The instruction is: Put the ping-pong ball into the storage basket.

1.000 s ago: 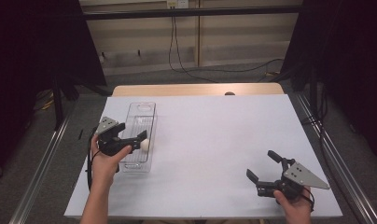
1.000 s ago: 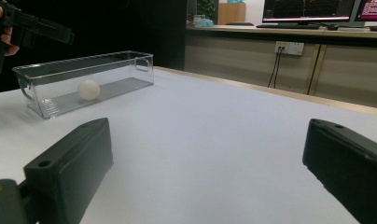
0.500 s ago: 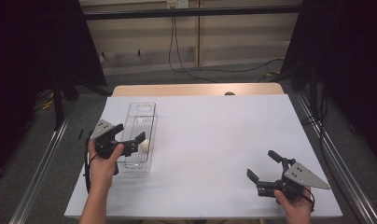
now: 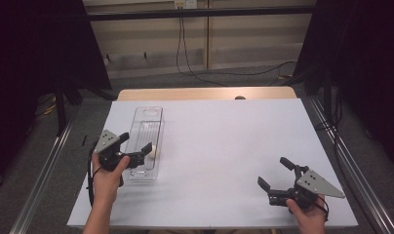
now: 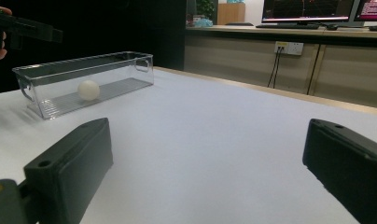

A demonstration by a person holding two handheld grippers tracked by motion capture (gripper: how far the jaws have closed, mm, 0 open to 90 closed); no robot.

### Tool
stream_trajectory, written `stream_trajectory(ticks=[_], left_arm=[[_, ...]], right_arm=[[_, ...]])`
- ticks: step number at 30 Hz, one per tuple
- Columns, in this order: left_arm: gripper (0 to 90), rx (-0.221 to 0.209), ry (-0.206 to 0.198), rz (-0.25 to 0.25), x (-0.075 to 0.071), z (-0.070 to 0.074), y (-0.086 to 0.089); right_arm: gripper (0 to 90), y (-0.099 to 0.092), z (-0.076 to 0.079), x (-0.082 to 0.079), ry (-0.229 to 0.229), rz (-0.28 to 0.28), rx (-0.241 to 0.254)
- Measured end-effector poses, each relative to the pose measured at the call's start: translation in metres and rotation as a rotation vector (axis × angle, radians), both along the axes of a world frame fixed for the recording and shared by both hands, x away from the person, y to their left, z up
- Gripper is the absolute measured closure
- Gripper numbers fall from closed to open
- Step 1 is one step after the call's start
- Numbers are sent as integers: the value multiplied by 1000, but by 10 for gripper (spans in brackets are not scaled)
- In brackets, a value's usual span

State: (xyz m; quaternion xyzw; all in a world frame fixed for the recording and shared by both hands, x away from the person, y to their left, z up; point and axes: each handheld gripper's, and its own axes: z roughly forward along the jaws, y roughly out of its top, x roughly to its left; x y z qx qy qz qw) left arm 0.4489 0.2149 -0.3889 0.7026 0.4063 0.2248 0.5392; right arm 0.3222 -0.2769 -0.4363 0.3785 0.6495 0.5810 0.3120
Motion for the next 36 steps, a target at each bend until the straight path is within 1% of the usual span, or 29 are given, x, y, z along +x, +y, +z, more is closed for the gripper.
stream_trajectory(ticks=[1,2,3,5,7,10,12,14,15,17,19,21,24,25,29,32,36], left_arm=[[25,1,-5,1,-1,0,0],[25,-2,-3,-8,-1,-1,0],[25,5,-4,1,-2,-1,-1],[25,2,-8,-7,-3,-2,-1],[25,13,-8,-1,-5,-3,-1],[25,13,-11,-3,-9,-6,-1],[25,13,-6,-7,-10,-8,0],[25,7,-16,-7,-11,-9,0],[25,16,-16,-5,-13,-10,1],[25,18,-23,-12,-14,-10,1],[25,10,-30,-10,-15,-10,2],[25,11,-30,-4,-16,-10,3],[25,8,-32,-10,-16,-11,2],[25,8,-29,-9,-16,-11,2],[25,14,-32,-14,-17,-12,3],[25,22,-25,-14,-18,-13,3],[25,14,-28,-9,-19,-14,4]], right_arm=[[11,0,0,0,-3,5,0],[11,0,0,0,-4,2,-1],[11,-1,0,0,-3,4,-4],[11,-2,0,0,-1,5,-1],[11,-2,1,0,-6,-2,2],[11,-2,1,-1,-6,1,2],[11,-2,0,-1,-3,4,-2],[11,-2,0,0,-2,0,-1],[11,-1,0,0,-3,1,-1],[11,-1,0,-1,-2,2,-1],[11,-1,0,-1,-1,3,-1],[11,-1,0,0,-2,4,-1],[11,-1,1,0,-5,1,-1],[11,-1,1,-1,-5,-4,7],[11,-2,1,-1,-6,1,2],[11,-2,1,-1,-5,-1,3],[11,-2,1,-1,-7,2,2]])
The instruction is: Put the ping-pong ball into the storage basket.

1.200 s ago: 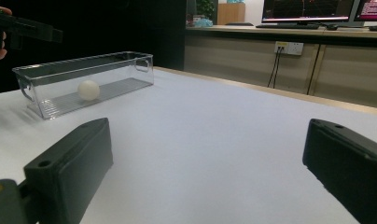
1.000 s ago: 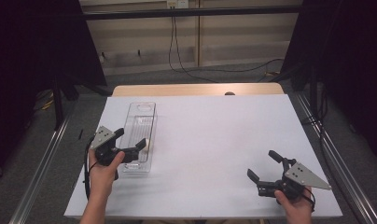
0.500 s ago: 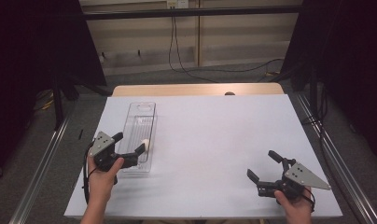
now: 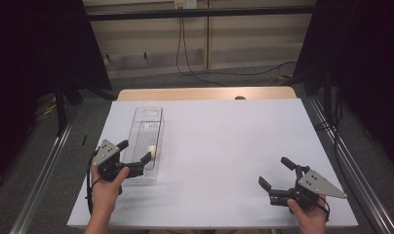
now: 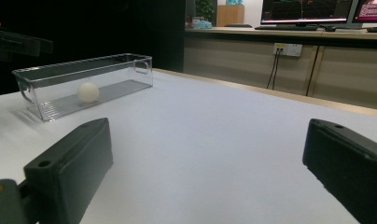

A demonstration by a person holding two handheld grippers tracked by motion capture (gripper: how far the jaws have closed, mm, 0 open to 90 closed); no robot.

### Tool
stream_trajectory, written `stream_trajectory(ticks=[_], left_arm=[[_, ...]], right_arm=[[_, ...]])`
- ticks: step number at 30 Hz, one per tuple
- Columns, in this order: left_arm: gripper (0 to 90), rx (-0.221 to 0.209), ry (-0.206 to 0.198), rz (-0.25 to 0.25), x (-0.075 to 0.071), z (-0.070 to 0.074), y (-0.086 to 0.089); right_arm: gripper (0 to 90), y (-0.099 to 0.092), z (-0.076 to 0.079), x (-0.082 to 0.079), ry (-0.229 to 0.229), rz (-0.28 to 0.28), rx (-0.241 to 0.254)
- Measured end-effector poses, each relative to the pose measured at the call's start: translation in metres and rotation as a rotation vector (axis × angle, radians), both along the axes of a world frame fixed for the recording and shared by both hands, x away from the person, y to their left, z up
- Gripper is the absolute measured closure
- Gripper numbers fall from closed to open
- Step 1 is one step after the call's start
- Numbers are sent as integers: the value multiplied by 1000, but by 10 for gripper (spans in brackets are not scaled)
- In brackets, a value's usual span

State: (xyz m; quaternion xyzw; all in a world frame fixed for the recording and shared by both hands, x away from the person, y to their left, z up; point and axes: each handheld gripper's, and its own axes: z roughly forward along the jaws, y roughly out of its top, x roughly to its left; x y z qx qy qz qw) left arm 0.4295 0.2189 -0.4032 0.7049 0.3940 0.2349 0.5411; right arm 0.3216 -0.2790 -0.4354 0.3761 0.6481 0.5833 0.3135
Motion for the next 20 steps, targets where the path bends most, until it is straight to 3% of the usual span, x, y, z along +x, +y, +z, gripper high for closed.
stream_trajectory(ticks=[9,20], left_arm=[[25,1,1,-1,-4,-3,2],[24,-20,-51,3,-18,-9,12]], right_arm=[[11,0,0,0,1,-2,3],[11,0,0,0,1,0,2]])
